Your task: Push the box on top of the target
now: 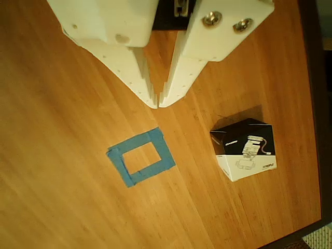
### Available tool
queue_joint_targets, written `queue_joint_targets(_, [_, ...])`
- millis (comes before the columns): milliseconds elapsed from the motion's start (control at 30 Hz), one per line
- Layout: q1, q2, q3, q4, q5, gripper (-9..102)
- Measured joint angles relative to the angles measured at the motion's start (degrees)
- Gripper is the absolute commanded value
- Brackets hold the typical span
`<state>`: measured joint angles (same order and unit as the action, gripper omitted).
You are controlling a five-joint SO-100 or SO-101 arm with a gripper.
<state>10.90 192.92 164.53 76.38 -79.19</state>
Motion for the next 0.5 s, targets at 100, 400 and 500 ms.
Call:
queue_joint_targets(100, [2.29,0.0,0.0,-0.88,-3.96,0])
queue_joint_targets(400, [3.34,0.09,0.44,-4.39,-15.38,0])
queue_joint_targets(500, [1.67,0.09,0.44,-5.89,-18.02,0])
